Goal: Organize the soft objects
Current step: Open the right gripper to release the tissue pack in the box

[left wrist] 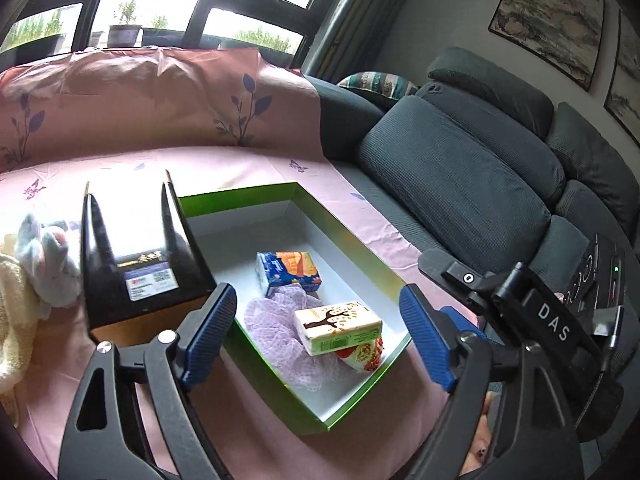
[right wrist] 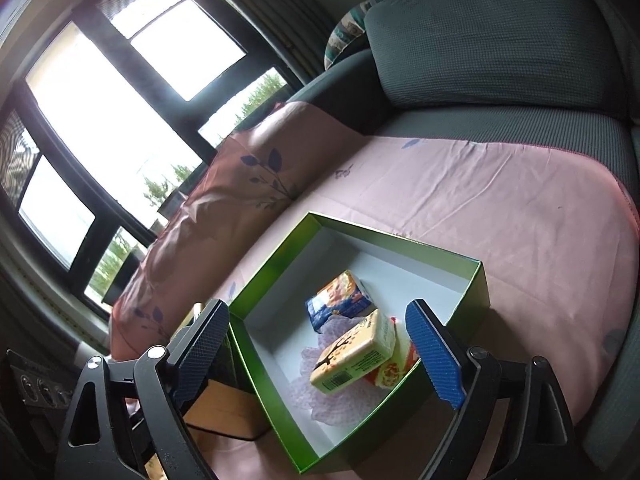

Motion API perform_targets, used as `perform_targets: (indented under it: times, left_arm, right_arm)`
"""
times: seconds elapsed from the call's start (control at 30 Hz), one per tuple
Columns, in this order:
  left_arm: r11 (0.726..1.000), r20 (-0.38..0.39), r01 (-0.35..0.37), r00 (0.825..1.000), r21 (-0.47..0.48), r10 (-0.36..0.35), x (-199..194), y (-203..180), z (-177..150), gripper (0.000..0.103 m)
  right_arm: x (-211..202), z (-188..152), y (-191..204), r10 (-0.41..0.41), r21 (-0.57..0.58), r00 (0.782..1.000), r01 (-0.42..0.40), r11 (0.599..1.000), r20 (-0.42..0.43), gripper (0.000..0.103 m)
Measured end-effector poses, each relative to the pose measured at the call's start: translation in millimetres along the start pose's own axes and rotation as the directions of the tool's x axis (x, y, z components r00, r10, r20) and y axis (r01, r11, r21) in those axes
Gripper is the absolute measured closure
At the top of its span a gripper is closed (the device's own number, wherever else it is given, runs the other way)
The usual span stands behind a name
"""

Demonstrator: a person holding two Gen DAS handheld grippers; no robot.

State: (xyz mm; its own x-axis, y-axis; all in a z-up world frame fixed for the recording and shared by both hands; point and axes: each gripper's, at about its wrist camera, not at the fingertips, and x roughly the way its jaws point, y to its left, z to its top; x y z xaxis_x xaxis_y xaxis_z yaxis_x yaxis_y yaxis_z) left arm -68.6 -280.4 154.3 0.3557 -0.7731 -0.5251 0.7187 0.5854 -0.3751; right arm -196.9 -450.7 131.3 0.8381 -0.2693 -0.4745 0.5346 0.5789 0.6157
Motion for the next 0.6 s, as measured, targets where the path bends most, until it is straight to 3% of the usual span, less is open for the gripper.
perform_targets:
  times: [0.1, 0.2, 0.4, 0.47, 0.6]
  left_arm:
    - [0.999, 0.049, -0.022, 0.999, -0.026, 0.023, -21.1, 14.4, 0.2, 0.005]
    - [0.997, 0.077, -0.054, 0.995, -0.061, 0.059, -43.6, 33.4, -0.8, 0.004]
    - [0.978, 0.136, -0.152, 0.976, -0.139, 0.171, -96.2, 79.5, -7.0, 0.002]
    - [0.963, 0.156, -0.217, 0.958, -0.159, 0.241, -114.1, 97.0, -12.1, 0.002]
    - [0.908, 0.184, -0.347, 0.901, -0.234, 0.392, -143.5, 141.4, -25.1, 0.002]
  right_arm:
    - [-5.9, -1.5, 10.1, -0.067, -0.034, 0.997, 0.069, 0.997, 0.048, 0.006]
    - [-14.2, -3.9, 25.3, -0.109, -0.088, 0.989, 0.118, 0.989, 0.101, 0.004]
    - [-25.5, -15.1, 63.3, -0.047, -0.206, 0.989, 0.075, 0.976, 0.138, 0.003]
    - [-25.5, -20.9, 77.3, -0.028, -0.248, 0.991, 0.060, 0.967, 0.131, 0.003]
    - [-22.7, -35.1, 103.8, -0.001, -0.337, 0.994, 0.038, 0.941, 0.108, 0.003]
